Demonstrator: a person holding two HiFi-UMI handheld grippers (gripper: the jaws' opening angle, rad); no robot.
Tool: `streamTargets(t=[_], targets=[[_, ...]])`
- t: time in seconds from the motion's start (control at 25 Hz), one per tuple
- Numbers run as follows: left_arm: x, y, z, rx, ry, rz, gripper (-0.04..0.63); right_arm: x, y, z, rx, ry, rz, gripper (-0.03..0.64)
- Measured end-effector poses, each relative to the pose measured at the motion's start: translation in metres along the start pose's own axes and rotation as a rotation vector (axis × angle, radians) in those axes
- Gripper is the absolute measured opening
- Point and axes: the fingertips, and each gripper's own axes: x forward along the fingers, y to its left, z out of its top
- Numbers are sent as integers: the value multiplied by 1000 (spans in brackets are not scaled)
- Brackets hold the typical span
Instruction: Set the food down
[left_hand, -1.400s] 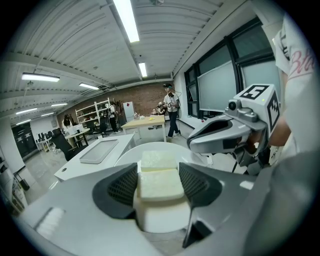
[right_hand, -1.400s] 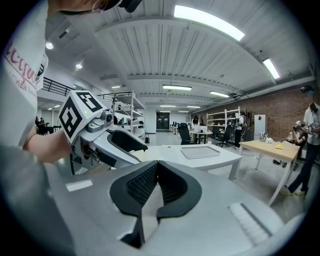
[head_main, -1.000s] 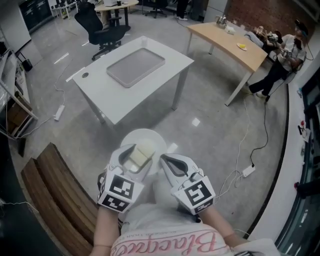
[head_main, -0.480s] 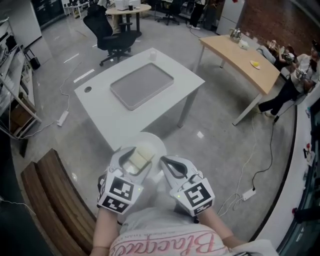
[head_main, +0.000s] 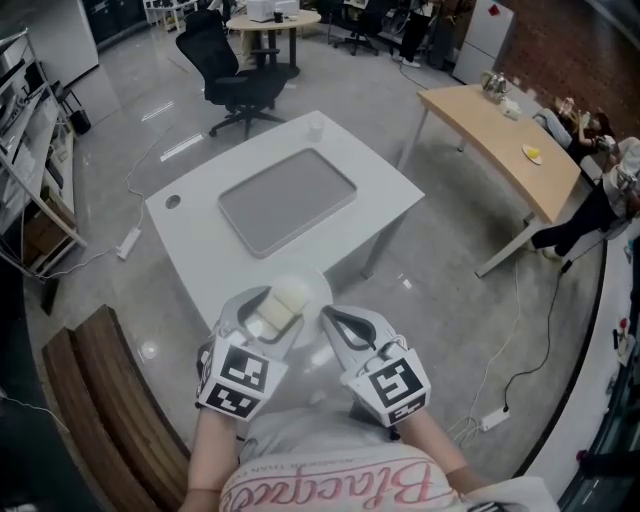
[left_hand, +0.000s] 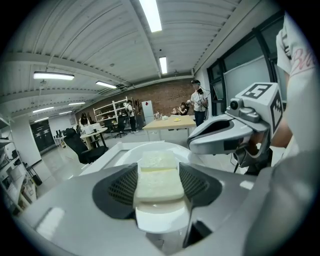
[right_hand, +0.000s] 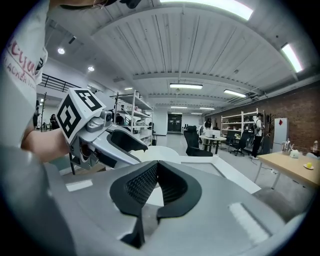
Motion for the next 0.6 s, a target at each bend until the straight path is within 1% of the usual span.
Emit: streamTargets(t=[0.28, 0.6], targets=[[34, 20, 6, -16, 1, -3, 259, 13, -30, -7, -28, 25, -21, 2], [74, 54, 14, -15, -1, -4, 259, 44, -59, -8, -21, 45, -19, 2]])
